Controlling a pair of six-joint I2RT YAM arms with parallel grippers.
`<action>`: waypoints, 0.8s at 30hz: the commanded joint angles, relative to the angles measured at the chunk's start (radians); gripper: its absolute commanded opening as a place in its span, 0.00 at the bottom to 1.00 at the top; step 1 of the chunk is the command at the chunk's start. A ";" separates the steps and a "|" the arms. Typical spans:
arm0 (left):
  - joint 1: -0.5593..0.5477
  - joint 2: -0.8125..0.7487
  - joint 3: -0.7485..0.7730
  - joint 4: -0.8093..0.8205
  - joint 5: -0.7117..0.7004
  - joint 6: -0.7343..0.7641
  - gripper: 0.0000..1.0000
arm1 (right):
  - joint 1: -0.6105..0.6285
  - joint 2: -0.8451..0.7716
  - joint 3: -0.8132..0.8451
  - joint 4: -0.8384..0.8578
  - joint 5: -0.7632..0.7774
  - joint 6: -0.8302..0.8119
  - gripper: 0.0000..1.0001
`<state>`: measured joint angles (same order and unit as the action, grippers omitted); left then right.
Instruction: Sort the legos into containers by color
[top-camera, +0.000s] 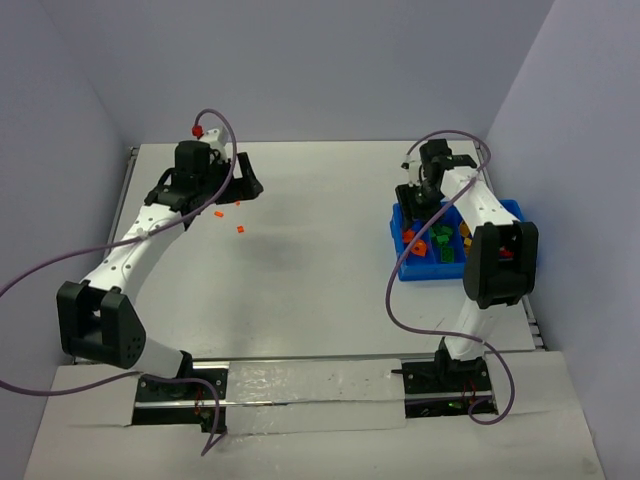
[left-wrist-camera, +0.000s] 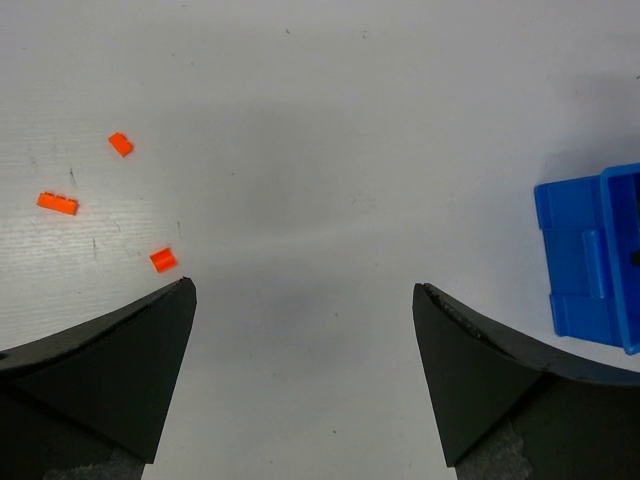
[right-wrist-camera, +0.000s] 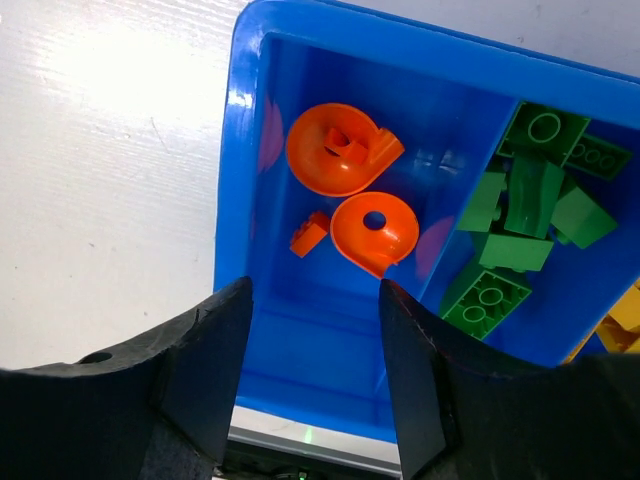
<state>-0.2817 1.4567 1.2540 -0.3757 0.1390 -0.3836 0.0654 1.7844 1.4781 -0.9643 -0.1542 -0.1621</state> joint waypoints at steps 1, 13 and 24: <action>-0.002 0.038 0.035 -0.036 0.023 0.116 0.96 | 0.008 -0.035 0.051 -0.031 -0.031 -0.017 0.62; -0.002 0.328 0.046 -0.079 -0.197 0.228 0.76 | 0.076 -0.146 0.075 -0.029 -0.124 0.038 1.00; -0.017 0.520 0.176 -0.130 -0.349 0.017 0.67 | 0.087 -0.167 0.046 0.006 -0.128 0.088 1.00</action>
<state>-0.2891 1.9376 1.3628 -0.4872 -0.1341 -0.2956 0.1492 1.6642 1.5200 -0.9859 -0.2741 -0.0960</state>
